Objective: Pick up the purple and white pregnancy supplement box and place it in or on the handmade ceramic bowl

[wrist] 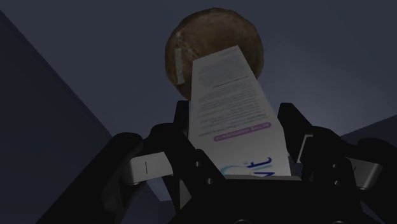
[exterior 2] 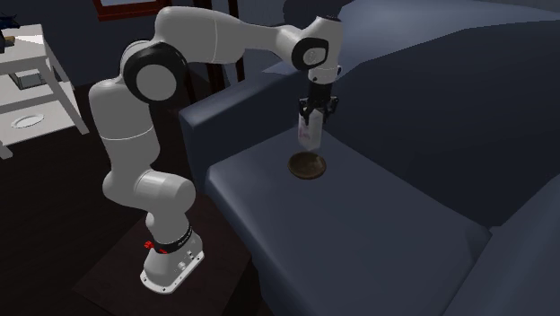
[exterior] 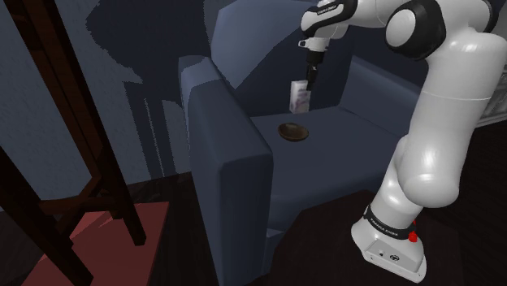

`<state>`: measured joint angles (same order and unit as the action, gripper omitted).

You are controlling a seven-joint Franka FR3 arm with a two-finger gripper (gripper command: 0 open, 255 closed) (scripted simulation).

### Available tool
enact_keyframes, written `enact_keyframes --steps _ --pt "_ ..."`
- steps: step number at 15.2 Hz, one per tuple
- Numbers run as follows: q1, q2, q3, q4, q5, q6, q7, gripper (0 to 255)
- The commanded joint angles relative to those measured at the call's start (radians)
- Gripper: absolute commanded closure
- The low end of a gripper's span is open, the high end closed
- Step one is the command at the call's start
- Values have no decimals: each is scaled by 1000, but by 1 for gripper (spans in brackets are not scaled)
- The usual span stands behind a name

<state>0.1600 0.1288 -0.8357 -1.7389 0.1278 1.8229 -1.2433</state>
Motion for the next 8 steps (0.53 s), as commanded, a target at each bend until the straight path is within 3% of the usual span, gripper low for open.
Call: enact_keyframes --steps 1,8 --pt "-4 18 2 -9 15 22 -8 255" --pt "-6 37 7 -86 34 111 -23 255"
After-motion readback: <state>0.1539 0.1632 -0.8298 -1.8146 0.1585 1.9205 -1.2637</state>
